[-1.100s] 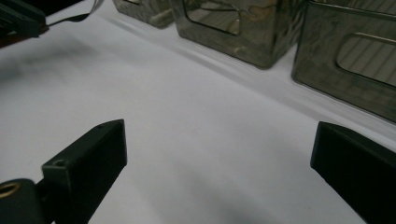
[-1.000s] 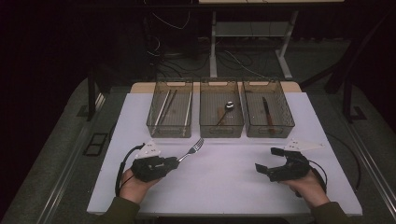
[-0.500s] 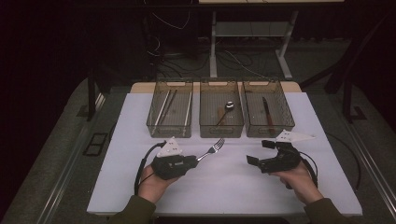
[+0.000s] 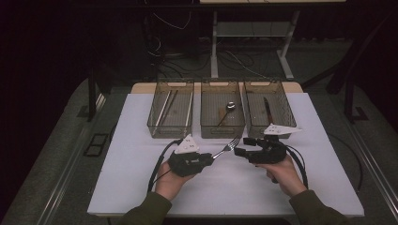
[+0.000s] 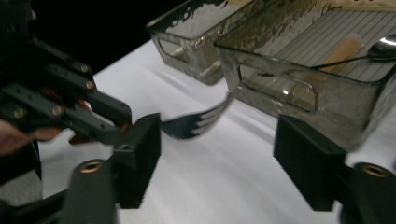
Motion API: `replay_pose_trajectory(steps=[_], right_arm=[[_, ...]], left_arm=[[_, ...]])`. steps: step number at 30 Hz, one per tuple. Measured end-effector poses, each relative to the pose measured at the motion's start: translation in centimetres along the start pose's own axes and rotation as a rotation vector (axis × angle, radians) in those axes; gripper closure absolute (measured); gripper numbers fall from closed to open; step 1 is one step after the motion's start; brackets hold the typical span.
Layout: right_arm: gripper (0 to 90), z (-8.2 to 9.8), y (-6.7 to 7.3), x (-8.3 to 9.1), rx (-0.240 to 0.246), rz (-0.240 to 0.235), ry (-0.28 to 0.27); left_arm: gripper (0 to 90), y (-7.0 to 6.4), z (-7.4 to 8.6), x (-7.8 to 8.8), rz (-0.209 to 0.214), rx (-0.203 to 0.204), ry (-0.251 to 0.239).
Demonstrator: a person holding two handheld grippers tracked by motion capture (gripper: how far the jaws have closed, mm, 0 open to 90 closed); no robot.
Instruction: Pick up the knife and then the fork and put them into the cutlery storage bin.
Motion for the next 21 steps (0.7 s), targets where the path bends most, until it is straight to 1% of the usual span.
replay_pose_trajectory(steps=[1, 4, 5, 6, 7, 8, 9, 11, 12, 13, 17, 18, 19, 20, 21], right_arm=[[37.0, 0.0, -0.1, -0.2, -0.014, -0.002, -0.011], [46.2, -0.1, -0.3, -0.6, -0.057, -0.013, -0.015], [49.7, -0.1, -0.3, -0.6, -0.063, -0.017, -0.013], [57.0, -0.1, -0.4, -0.7, -0.071, -0.019, -0.018], [61.7, -0.2, -0.4, -0.7, -0.081, -0.028, -0.022], [66.9, -0.2, -0.4, -0.7, -0.089, -0.023, -0.025], [70.1, -0.3, -0.4, -0.7, -0.091, -0.016, -0.031], [76.9, -0.7, -0.6, -0.5, -0.104, -0.015, -0.058], [79.7, -0.9, -0.6, -0.4, -0.116, -0.027, -0.074], [82.0, -1.2, -0.6, -0.2, -0.131, -0.037, -0.085], [85.9, -2.0, -0.4, -0.3, -0.102, -0.045, -0.094], [86.7, -2.2, -0.4, -0.3, -0.102, -0.05, -0.097], [87.3, -2.3, -0.3, -0.4, -0.109, -0.055, -0.105], [87.4, -2.5, -0.3, -0.4, -0.103, -0.057, -0.109], [87.5, -2.6, -0.2, -0.5, -0.095, -0.061, -0.107]], left_arm=[[77.0, -0.1, -0.1, -0.2, -0.002, -0.004, -0.001], [77.0, -0.3, -0.2, -0.7, -0.004, -0.014, -0.006], [77.0, -0.4, -0.2, -0.9, -0.009, -0.014, -0.007], [77.0, -0.4, -0.2, -1.0, -0.01, -0.014, -0.009], [77.0, -0.4, -0.2, -1.1, -0.013, -0.013, -0.014], [77.0, -0.5, -0.2, -1.2, -0.013, -0.013, -0.013], [77.0, -0.5, -0.2, -1.3, -0.014, -0.021, -0.009], [77.0, -0.7, -0.2, -1.4, -0.011, -0.025, -0.011], [76.9, -0.8, -0.2, -1.5, -0.009, -0.03, -0.007], [76.8, -0.9, -0.2, -1.6, -0.01, -0.026, -0.014], [76.1, -0.8, -0.2, -2.0, 0.005, -0.012, -0.027], [75.6, -0.8, -0.2, -2.0, 0.013, -0.003, -0.032], [75.3, -0.8, -0.3, -2.0, 0.011, -0.002, -0.035], [75.1, -0.7, -0.3, -2.0, 0.015, -0.006, -0.036], [74.6, -0.7, -0.3, -2.0, 0.019, 0.001, -0.038]])
Point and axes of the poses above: each handheld gripper's, and its own axes: x roughly backward along the jaws, z roughly out of its underside, y roughly to its left, the point moved 5 cm from there along -x, roughly forward along the jaws, and after that the axes turned 15 degrees about -y, right-handed, at the moved point
